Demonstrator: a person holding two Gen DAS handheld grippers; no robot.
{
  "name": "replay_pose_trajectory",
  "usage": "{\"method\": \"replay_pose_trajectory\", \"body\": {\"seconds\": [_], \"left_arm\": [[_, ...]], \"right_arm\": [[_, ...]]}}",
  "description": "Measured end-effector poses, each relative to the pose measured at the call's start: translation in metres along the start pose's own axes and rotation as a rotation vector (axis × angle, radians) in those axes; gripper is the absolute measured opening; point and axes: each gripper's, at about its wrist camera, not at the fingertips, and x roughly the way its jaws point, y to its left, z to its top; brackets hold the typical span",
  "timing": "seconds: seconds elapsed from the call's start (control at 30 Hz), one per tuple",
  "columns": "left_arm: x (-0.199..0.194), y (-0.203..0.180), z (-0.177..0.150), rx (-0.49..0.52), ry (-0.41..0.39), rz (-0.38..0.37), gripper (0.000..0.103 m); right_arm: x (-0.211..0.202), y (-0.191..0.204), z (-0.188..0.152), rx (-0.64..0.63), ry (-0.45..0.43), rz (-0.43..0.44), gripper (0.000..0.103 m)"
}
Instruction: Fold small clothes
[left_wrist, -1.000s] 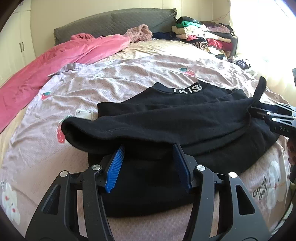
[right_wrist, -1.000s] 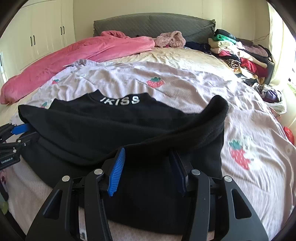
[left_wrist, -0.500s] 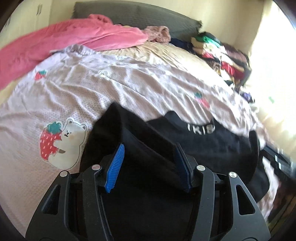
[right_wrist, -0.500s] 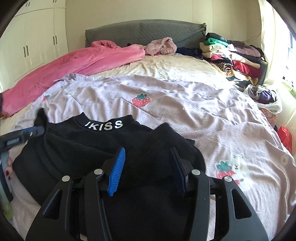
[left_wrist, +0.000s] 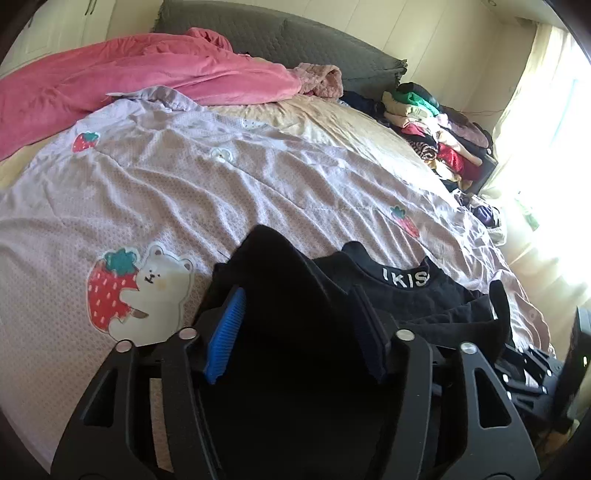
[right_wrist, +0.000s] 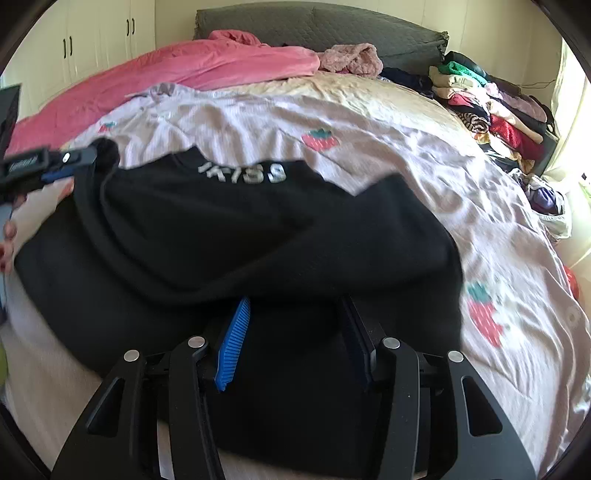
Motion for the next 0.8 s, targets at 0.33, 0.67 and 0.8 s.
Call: {"method": "replay_pose_trajectory", "body": {"seconds": [0.33, 0.67, 0.8], "left_arm": [[-0.007, 0.032, 0.010, -0.061, -0.026, 0.029, 0.054], [0.010, 0.045, 0.003, -0.072, 0.055, 0.054, 0.058], [0.014, 0.037, 0.000, -0.026, 0.062, 0.042, 0.058]], "right_arm": [[0.027, -0.037, 0.042, 0.188, -0.035, -0.043, 0.047], [0.003, -0.095, 0.023, 0.304, -0.077, -0.112, 0.048], [0.004, -0.119, 0.018, 0.355, -0.064, -0.088, 0.048]]}}
